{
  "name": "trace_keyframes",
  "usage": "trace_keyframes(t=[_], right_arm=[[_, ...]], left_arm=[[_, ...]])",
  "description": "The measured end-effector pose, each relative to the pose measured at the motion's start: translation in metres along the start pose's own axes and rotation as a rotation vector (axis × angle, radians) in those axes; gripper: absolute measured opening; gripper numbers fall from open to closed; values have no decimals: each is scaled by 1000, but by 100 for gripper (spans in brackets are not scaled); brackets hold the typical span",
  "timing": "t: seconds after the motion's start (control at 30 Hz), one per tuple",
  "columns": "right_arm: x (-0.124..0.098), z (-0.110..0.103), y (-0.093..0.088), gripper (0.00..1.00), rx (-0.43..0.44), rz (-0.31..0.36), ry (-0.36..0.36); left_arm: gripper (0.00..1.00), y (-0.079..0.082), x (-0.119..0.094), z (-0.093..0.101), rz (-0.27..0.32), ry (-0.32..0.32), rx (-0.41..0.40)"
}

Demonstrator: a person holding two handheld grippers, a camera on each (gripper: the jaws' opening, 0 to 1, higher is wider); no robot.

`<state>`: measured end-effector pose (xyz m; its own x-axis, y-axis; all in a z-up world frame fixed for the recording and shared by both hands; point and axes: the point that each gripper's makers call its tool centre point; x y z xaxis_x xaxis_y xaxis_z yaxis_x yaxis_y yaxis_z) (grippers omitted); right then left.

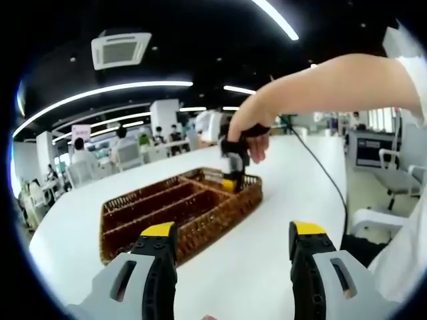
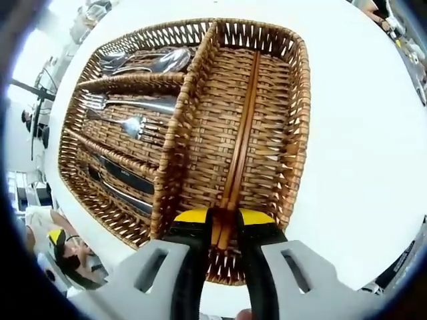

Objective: Arrange the knives, forks, and spoons in their matching storage slots by inserting each utensil handle-first until every utensil is classified and aligned in the correct compartment

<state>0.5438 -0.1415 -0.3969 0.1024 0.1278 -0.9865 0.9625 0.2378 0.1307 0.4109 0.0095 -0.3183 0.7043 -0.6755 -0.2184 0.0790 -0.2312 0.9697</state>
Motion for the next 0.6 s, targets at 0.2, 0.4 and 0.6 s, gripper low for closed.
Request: trace_keyframes(t=[0.2, 0.4, 0.6], right_arm=[[-12, -9, 9, 14, -58, 89, 80], [-12, -10, 13, 16, -141, 166, 129], [-12, -14, 11, 15, -230, 265, 159]], left_arm=[[68, -3, 0, 1, -5, -2, -1], [68, -8, -1, -4, -10, 3, -16], [68, -11, -2, -8, -18, 17, -20]])
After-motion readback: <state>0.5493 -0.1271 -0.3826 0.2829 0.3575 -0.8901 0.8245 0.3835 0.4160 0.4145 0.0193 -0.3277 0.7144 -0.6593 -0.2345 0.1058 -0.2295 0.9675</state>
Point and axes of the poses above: the point that each gripper's makers call its tool centre point, and the gripper's own axes: x roughly forward along the fingers, z roughly to its right, y roughly out of its top, and after that the axes turned 1 degree about x, right-handed
